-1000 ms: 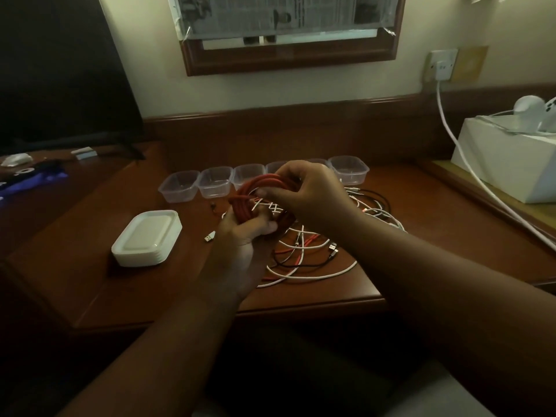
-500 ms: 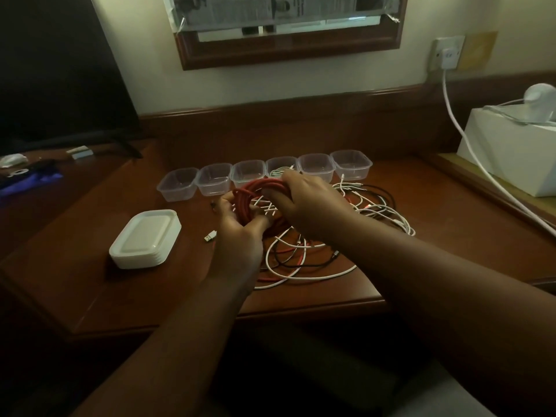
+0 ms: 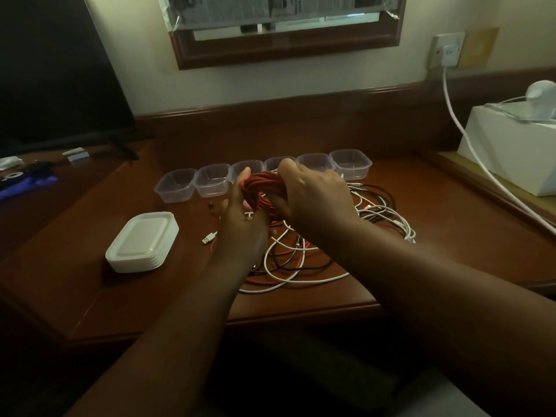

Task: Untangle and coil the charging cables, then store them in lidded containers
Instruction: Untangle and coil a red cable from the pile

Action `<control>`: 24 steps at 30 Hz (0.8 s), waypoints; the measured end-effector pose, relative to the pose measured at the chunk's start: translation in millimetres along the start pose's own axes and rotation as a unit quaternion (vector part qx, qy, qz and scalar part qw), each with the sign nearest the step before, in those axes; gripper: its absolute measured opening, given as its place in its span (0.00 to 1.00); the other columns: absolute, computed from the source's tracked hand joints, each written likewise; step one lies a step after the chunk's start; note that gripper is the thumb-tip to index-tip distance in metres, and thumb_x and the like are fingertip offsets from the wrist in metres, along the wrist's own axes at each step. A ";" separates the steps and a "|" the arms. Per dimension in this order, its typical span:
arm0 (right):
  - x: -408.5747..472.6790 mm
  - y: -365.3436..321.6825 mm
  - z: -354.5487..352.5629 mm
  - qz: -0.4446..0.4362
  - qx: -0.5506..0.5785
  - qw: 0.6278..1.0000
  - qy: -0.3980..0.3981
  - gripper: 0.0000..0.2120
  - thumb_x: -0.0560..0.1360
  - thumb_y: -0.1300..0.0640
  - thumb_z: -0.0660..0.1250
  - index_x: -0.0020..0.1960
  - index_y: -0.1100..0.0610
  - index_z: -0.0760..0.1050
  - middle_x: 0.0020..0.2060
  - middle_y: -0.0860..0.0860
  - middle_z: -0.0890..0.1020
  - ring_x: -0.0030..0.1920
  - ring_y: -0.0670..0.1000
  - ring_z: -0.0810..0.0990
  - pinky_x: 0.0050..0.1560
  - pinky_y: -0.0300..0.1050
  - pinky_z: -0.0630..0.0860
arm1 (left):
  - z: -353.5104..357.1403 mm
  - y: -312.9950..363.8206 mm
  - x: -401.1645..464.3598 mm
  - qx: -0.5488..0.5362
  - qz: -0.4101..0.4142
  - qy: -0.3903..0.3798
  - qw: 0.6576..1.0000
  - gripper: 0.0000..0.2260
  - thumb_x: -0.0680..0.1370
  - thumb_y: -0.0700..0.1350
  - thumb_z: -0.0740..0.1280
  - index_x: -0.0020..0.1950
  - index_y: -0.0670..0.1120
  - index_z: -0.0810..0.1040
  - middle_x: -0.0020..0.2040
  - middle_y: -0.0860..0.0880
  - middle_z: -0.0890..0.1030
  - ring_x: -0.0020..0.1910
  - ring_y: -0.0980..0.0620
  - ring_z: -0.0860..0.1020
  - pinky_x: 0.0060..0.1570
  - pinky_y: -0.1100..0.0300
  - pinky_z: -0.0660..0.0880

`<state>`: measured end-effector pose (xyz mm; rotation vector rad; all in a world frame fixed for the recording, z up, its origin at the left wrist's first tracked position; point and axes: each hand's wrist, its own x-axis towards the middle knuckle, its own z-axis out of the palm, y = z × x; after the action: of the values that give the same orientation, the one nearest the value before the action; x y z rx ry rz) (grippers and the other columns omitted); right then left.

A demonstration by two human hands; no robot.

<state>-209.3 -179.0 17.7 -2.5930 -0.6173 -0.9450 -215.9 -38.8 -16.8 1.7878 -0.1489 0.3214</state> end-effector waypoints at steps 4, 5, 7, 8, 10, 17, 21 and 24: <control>3.3 10.2 5.5 0.047 -0.005 0.998 -0.027 0.16 0.80 0.41 0.59 0.56 0.54 0.71 0.43 0.48 0.77 0.39 0.47 0.72 0.44 0.47 0.72 | -7.9 4.3 3.5 0.039 -0.019 -0.038 0.998 0.31 0.81 0.43 0.66 0.76 0.66 0.57 0.58 0.47 0.80 0.49 0.43 0.83 0.50 0.45 0.82; 4.3 13.3 7.6 0.073 0.015 0.997 -0.034 0.16 0.80 0.41 0.59 0.55 0.53 0.71 0.41 0.47 0.75 0.38 0.47 0.72 0.41 0.46 0.72 | -7.9 5.2 2.9 0.032 -0.018 -0.025 0.999 0.32 0.80 0.42 0.67 0.77 0.65 0.57 0.57 0.45 0.81 0.49 0.43 0.83 0.48 0.46 0.83; 7.5 20.1 11.2 0.137 0.068 0.987 -0.048 0.14 0.81 0.41 0.58 0.51 0.51 0.69 0.38 0.44 0.72 0.36 0.46 0.72 0.37 0.43 0.68 | -4.3 6.1 0.0 0.026 -0.013 0.021 0.999 0.33 0.79 0.40 0.68 0.78 0.62 0.58 0.49 0.45 0.83 0.47 0.44 0.84 0.44 0.52 0.83; 9.2 22.8 12.8 0.164 0.086 0.981 -0.055 0.14 0.81 0.40 0.58 0.49 0.51 0.68 0.37 0.45 0.72 0.36 0.46 0.72 0.36 0.43 0.67 | -1.8 6.1 -1.7 0.010 -0.008 0.047 0.999 0.31 0.79 0.40 0.68 0.77 0.59 0.60 0.46 0.47 0.84 0.46 0.47 0.84 0.43 0.57 0.82; 11.5 25.1 15.5 0.188 0.102 0.975 -0.063 0.15 0.81 0.39 0.56 0.48 0.51 0.69 0.37 0.46 0.73 0.36 0.48 0.74 0.37 0.44 0.71 | 3.6 9.6 -4.6 -0.089 -0.016 0.087 0.992 0.25 0.79 0.37 0.67 0.73 0.55 0.66 0.42 0.48 0.84 0.46 0.50 0.84 0.48 0.57 0.80; 15.0 25.7 8.0 0.204 0.077 0.971 -0.102 0.17 0.81 0.39 0.54 0.48 0.51 0.70 0.37 0.47 0.76 0.37 0.48 0.77 0.40 0.48 0.76 | 5.6 22.9 -13.8 -0.441 -0.176 0.034 0.880 0.08 0.83 0.36 0.58 0.57 0.46 0.73 0.32 0.49 0.76 0.31 0.54 0.79 0.33 0.62 0.77; 15.7 25.8 2.8 0.259 0.208 0.934 -0.129 0.18 0.81 0.40 0.57 0.48 0.54 0.74 0.38 0.51 0.79 0.36 0.50 0.77 0.40 0.48 0.76 | 6.4 22.2 -19.2 -0.391 -0.195 -0.023 0.899 0.06 0.83 0.39 0.57 0.55 0.45 0.74 0.30 0.51 0.68 0.24 0.58 0.66 0.26 0.65 0.64; 14.4 20.0 -3.1 0.268 0.272 0.920 -0.088 0.16 0.81 0.41 0.58 0.47 0.53 0.74 0.37 0.50 0.78 0.36 0.49 0.77 0.38 0.46 0.75 | 13.6 19.1 -27.0 -0.318 -0.191 -0.037 0.928 0.06 0.83 0.43 0.61 0.46 0.47 0.72 0.30 0.51 0.66 0.23 0.57 0.63 0.21 0.65 0.61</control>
<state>-191.2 -193.3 26.7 -2.1600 -0.1466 -0.3031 -244.9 -58.4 -9.8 1.1450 0.0453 -0.0776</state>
